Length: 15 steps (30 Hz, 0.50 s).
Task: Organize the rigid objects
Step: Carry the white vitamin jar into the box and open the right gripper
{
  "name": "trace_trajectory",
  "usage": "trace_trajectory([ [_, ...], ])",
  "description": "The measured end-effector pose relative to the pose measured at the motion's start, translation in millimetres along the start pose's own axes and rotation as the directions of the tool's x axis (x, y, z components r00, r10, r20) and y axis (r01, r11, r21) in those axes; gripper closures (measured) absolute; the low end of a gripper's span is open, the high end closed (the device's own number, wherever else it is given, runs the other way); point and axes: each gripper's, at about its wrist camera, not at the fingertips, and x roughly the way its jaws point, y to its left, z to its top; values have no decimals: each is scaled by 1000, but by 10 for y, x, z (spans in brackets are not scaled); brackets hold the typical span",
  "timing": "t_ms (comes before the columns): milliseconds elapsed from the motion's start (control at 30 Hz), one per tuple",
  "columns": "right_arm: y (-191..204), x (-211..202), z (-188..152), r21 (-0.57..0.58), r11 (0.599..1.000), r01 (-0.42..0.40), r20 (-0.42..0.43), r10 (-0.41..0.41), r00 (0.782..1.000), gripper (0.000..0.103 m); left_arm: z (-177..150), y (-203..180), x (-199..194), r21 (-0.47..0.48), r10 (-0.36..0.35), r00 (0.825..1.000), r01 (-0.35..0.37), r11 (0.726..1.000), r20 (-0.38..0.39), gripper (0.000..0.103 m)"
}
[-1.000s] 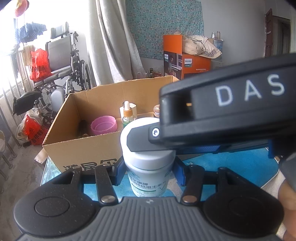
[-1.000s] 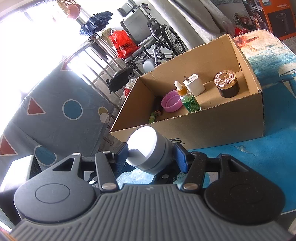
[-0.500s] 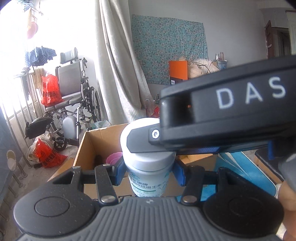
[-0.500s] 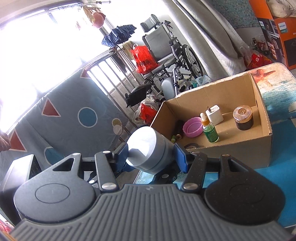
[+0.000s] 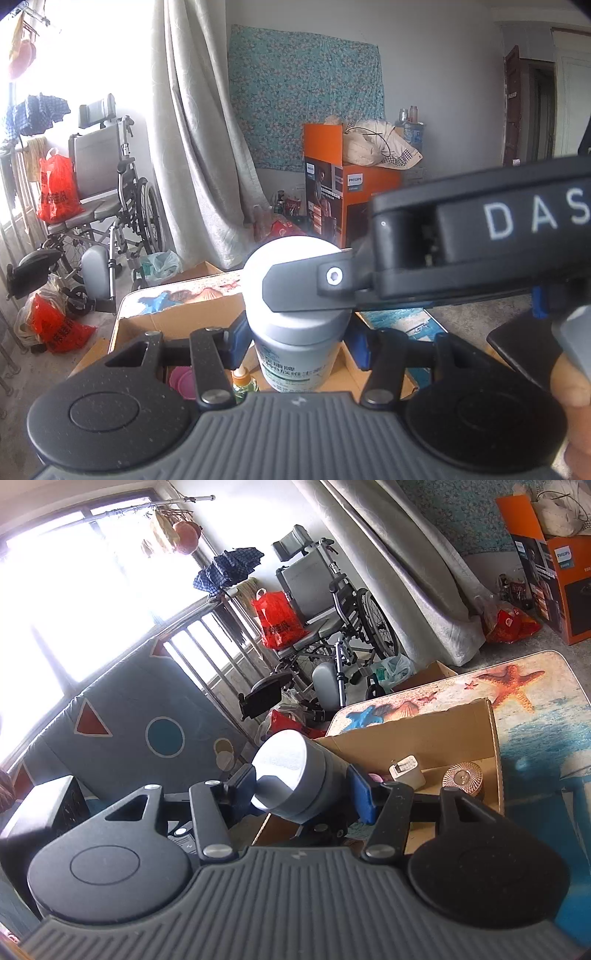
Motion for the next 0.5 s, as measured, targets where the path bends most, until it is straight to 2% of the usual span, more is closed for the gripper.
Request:
trace_trajectory([
  [200,-493,356,154,59,998,25,-69,-21,997,49,-33,78,514,-48,-50,990,44,998,-128,49],
  [367,-921,717,63,121,992,44,-154,-25,988,49,-212,102,901,-79,-65,969,48,996,-240,49],
  [500,-1150,953,-44,138,989,59,-214,-28,976,49,-330,100,1104,-88,-68,951,43,995,-301,49],
])
